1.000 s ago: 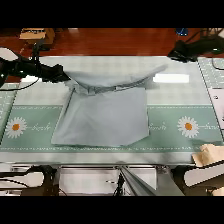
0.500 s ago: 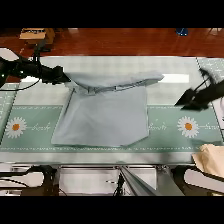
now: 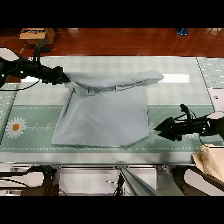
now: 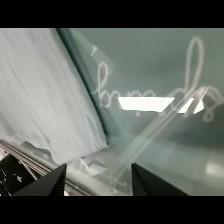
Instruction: Fold the shirts.
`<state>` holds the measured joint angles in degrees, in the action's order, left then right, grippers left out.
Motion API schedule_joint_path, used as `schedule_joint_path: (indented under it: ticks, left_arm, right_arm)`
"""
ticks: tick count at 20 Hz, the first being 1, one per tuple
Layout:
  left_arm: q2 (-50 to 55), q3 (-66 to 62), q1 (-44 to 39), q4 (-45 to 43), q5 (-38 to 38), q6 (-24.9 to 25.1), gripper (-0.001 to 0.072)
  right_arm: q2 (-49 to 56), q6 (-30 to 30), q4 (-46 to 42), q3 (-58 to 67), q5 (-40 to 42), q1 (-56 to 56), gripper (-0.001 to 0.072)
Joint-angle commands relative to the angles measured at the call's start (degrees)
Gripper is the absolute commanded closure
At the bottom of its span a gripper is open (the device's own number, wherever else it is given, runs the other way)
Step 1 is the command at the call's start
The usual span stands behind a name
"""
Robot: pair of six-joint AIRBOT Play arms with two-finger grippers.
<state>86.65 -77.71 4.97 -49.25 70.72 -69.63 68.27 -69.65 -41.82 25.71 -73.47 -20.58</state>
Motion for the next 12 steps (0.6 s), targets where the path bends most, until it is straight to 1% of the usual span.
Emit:
schedule_joint_path:
  ticks: [1,2,6,7,8,9,10,11,12]
  left_arm:
    - [0.04,0.02,0.00,-0.02,0.07,-0.02,0.0684]
    - [0.04,0.02,0.00,-0.02,0.24,0.00,0.0684]
    - [0.04,0.02,0.00,-0.02,0.50,-0.02,0.0684]
    - [0.04,0.02,0.00,-0.02,0.48,-0.02,0.0684]
    - [0.04,0.02,0.00,-0.02,0.48,0.00,0.0684]
    - [0.04,0.02,0.00,-0.02,0.46,0.00,0.0684]
    - [0.04,0.02,0.00,-0.02,0.44,0.02,0.0684]
    - [0.02,0.02,0.07,-0.04,0.44,0.22,0.0684]
    - [-0.04,0.00,0.22,-0.04,0.46,0.76,0.0684]
  right_arm:
    - [-0.39,1.14,3.43,-3.21,5.44,5.07,0.0231]
    - [-0.39,0.46,4.02,-3.21,7.76,8.46,0.0231]
    - [-0.39,-7.32,4.50,-3.21,19.45,22.23,0.0234]
    - [-0.39,-8.76,5.46,-3.21,22.21,24.98,0.0286]
    - [-0.39,-8.74,7.74,-3.21,24.48,27.21,0.0368]
    - [-0.39,-8.70,10.49,-3.21,26.64,29.18,0.0472]
    - [-0.39,-8.44,13.00,-3.19,28.24,30.51,0.0613]
    - [-0.42,-7.54,15.13,-2.91,28.55,30.80,0.0683]
    - [-0.57,-5.57,16.76,-2.01,27.58,30.62,0.0683]
